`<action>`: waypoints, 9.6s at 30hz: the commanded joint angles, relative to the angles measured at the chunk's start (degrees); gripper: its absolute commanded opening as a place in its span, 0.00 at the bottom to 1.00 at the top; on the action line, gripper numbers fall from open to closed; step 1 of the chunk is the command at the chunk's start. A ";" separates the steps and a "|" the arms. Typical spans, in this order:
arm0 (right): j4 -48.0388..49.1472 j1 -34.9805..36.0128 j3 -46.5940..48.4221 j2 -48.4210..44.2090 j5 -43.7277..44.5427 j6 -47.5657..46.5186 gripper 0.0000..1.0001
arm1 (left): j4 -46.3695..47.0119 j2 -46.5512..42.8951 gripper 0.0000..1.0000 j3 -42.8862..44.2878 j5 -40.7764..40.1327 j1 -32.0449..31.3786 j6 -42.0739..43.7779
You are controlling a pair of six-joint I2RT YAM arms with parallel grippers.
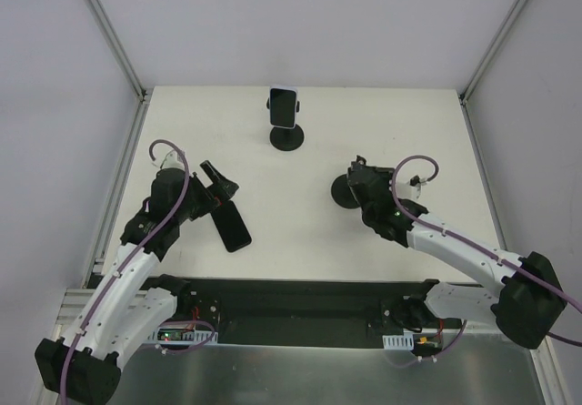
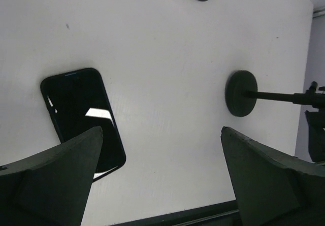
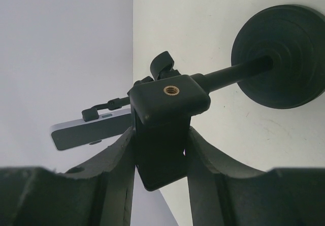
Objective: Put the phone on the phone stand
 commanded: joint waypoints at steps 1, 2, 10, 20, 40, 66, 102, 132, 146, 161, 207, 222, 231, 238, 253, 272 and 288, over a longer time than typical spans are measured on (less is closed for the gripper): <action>6.97 -1.13 1.65 -1.93 1.31 2.33 0.41 | -9.28 2.29 0.99 0.08 -1.95 0.03 -4.63; 7.06 -1.48 1.47 -1.75 1.13 2.24 0.51 | -9.55 2.30 0.99 -0.71 -3.52 -0.06 -5.42; 10.14 -4.30 3.40 -0.52 -4.76 -10.83 0.97 | -14.19 8.79 0.99 0.42 -7.75 0.03 -7.62; 20.56 -4.47 -3.43 -9.12 -14.06 -50.09 0.96 | -22.47 25.05 0.99 10.00 -9.95 -0.23 -4.82; 63.66 -1.05 -21.82 -9.22 -47.83 -91.62 0.96 | -23.35 50.63 0.99 21.08 -7.93 -1.72 -5.33; 52.68 1.85 -14.71 -2.02 -34.21 -93.29 0.96 | -18.00 52.22 0.12 13.00 -7.32 -2.34 -10.97; 53.64 8.45 -1.34 17.77 -57.15 -88.72 0.17 | 5.48 19.00 0.00 17.48 1.82 -16.58 -4.73; 44.51 -6.32 -15.67 -25.82 -85.45 -79.58 0.01 | 61.03 19.70 0.65 8.51 50.52 -18.60 -5.25; 41.69 -6.14 -15.23 -27.50 -84.92 -78.71 0.01 | 56.29 20.66 0.36 12.29 49.55 -23.17 -2.18; 4.56 -6.23 -6.46 -31.62 -44.27 -85.22 0.91 | 23.70 22.95 0.00 31.42 31.73 -24.49 16.52; -14.91 -13.17 16.76 -0.60 -24.80 -93.38 0.31 | 25.61 42.98 0.00 46.75 55.08 -16.67 38.52; -12.01 -13.61 16.94 -0.08 -33.67 -97.59 0.01 | 35.68 43.60 0.00 42.80 61.14 -17.02 37.38; -11.92 -17.21 17.91 2.12 -49.39 -103.31 0.01 | 45.72 46.75 0.00 37.26 65.97 -18.34 42.12; -12.27 -20.73 17.99 3.79 -61.18 -106.39 0.01 | 48.11 54.93 0.00 42.17 75.39 -19.48 42.30; -11.66 -22.05 18.87 5.29 -67.51 -106.21 0.00 | 55.23 65.40 0.00 51.40 80.13 -22.29 36.23; -11.74 -22.67 18.43 5.64 -73.32 -106.39 0.00 | 52.50 72.16 0.00 55.71 84.61 -17.19 38.43; -8.86 -22.58 15.54 2.57 -60.61 -104.29 0.00 | 43.94 65.15 0.00 45.44 61.83 -11.57 46.37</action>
